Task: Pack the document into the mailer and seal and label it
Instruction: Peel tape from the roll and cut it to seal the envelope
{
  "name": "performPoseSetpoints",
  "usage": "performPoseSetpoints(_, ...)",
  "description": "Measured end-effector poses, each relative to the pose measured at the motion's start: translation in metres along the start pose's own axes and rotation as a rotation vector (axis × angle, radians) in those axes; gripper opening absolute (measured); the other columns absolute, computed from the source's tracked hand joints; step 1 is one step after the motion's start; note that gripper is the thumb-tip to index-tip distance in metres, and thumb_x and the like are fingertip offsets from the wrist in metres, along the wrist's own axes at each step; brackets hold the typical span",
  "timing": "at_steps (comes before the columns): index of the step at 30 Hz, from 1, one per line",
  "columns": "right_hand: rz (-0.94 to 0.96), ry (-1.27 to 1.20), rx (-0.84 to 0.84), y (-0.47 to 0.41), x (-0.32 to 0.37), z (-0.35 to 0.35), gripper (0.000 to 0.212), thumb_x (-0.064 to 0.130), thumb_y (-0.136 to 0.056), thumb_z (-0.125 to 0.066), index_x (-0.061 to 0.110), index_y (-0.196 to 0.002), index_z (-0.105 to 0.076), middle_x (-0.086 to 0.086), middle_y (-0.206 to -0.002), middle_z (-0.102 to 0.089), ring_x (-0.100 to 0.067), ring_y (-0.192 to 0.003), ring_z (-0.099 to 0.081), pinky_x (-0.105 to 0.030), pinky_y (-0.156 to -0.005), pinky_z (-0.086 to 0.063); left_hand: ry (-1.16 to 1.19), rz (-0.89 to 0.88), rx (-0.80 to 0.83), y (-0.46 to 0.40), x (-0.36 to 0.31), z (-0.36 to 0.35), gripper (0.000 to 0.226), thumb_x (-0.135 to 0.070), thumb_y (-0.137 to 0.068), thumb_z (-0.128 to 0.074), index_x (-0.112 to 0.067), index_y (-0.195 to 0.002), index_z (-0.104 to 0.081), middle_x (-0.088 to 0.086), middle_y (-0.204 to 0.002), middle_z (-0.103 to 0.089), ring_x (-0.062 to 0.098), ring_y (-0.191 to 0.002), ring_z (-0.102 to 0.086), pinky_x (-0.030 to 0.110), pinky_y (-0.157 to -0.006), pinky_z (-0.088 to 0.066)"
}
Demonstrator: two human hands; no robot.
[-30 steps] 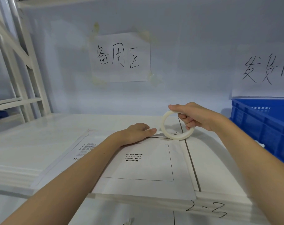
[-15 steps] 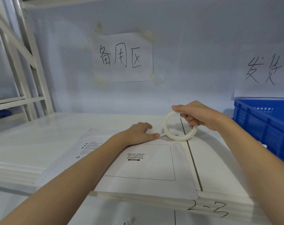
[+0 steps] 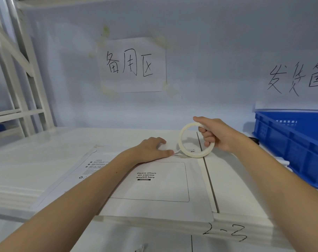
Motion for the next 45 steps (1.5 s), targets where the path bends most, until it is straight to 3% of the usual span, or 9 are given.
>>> performPoseSetpoints(9, 0.102, 0.266, -0.215, 0.006, 0.020, 0.031, 0.022, 0.018, -0.077, -0.051, 0.008, -0.057, -0.047, 0.002, -0.042, -0.035, -0.017, -0.043, -0.023, -0.027, -0.049, -0.031, -0.014, -0.003, 0.011, 0.000, 0.001, 0.000, 0.065, -0.065, -0.088, -0.054, -0.034, -0.144, -0.040, -0.002, -0.151, -0.038, 0.019, -0.139, -0.034, 0.041, -0.113, -0.030)
performPoseSetpoints(15, 0.146, 0.452, -0.362, 0.002, 0.024, 0.048, 0.020, 0.023, -0.079, -0.051, 0.009, -0.065, -0.051, -0.006, -0.068, -0.055, -0.023, -0.055, -0.042, -0.030, -0.054, -0.040, -0.016, -0.010, 0.015, 0.001, 0.000, 0.001, 0.064, -0.064, -0.089, -0.053, -0.033, -0.144, -0.041, -0.002, -0.151, -0.038, 0.019, -0.139, -0.035, 0.042, -0.114, -0.030)
performPoseSetpoints(22, 0.158, 0.510, -0.320, 0.001, 0.024, 0.044, 0.020, 0.027, -0.078, -0.052, 0.011, -0.070, -0.045, -0.008, -0.071, -0.048, -0.024, -0.058, -0.039, -0.031, -0.057, -0.037, -0.076, 0.008, 0.117, 0.001, -0.004, 0.002, 0.063, -0.064, -0.091, -0.050, -0.036, -0.146, -0.035, -0.004, -0.155, -0.033, 0.018, -0.142, -0.033, 0.039, -0.115, -0.027)
performPoseSetpoints(26, 0.173, 0.532, -0.295, 0.001, 0.026, 0.042, 0.022, 0.028, -0.077, -0.052, 0.011, -0.068, -0.040, -0.009, -0.071, -0.048, -0.024, -0.058, -0.036, -0.031, -0.055, -0.034, -0.109, -0.088, 0.154, 0.000, -0.031, 0.000, 0.058, -0.034, -0.101, -0.052, -0.028, -0.153, -0.028, -0.003, -0.158, -0.032, 0.016, -0.143, -0.032, 0.024, -0.107, -0.024)
performPoseSetpoints(31, 0.197, 0.590, -0.309, 0.005, 0.030, 0.045, 0.025, 0.032, -0.068, -0.051, 0.013, -0.064, -0.034, -0.008, -0.071, -0.045, -0.023, -0.064, -0.031, -0.037, -0.061, -0.029, 0.086, -0.099, 0.166, -0.002, -0.035, -0.015, 0.056, -0.012, -0.102, -0.039, -0.027, -0.155, -0.027, -0.007, -0.161, -0.028, 0.010, -0.146, -0.026, 0.021, -0.110, -0.021)
performPoseSetpoints(34, 0.209, 0.595, -0.315, 0.006, 0.031, 0.047, 0.028, 0.029, -0.072, -0.052, 0.014, -0.061, -0.032, -0.008, -0.070, -0.042, -0.023, -0.062, -0.028, -0.038, -0.062, -0.027, 0.141, -0.100, 0.115, -0.002, -0.035, -0.015, 0.048, -0.031, -0.106, -0.034, -0.028, -0.154, -0.029, -0.010, -0.158, -0.031, 0.010, -0.144, -0.028, 0.020, -0.107, -0.019)
performPoseSetpoints(37, 0.221, 0.604, -0.324, 0.006, 0.032, 0.047, 0.027, 0.029, -0.073, -0.053, 0.014, -0.062, -0.033, -0.009, -0.070, -0.042, -0.023, -0.062, -0.029, -0.038, -0.061, -0.028, 0.147, -0.101, 0.094, -0.001, -0.038, -0.016, 0.056, -0.053, -0.103, -0.031, -0.028, -0.153, -0.030, -0.011, -0.156, -0.034, 0.010, -0.143, -0.031, 0.022, -0.106, -0.021)
performPoseSetpoints(45, 0.239, 0.624, -0.325, 0.005, 0.033, 0.046, 0.028, 0.028, -0.075, -0.053, 0.015, -0.061, -0.032, -0.004, -0.062, -0.032, -0.021, -0.059, -0.026, -0.037, -0.061, -0.027, 0.123, -0.089, 0.072, 0.000, -0.041, -0.019, 0.060, -0.053, -0.102, -0.038, -0.022, -0.153, -0.030, -0.005, -0.155, -0.038, 0.013, -0.140, -0.036, 0.022, -0.105, -0.025)
Point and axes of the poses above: each hand's wrist, its own y-axis away from the middle knuckle, its own z-axis out of the back of the hand, x = y × z, the point moved 8 cm from there along -y, towards the middle knuckle
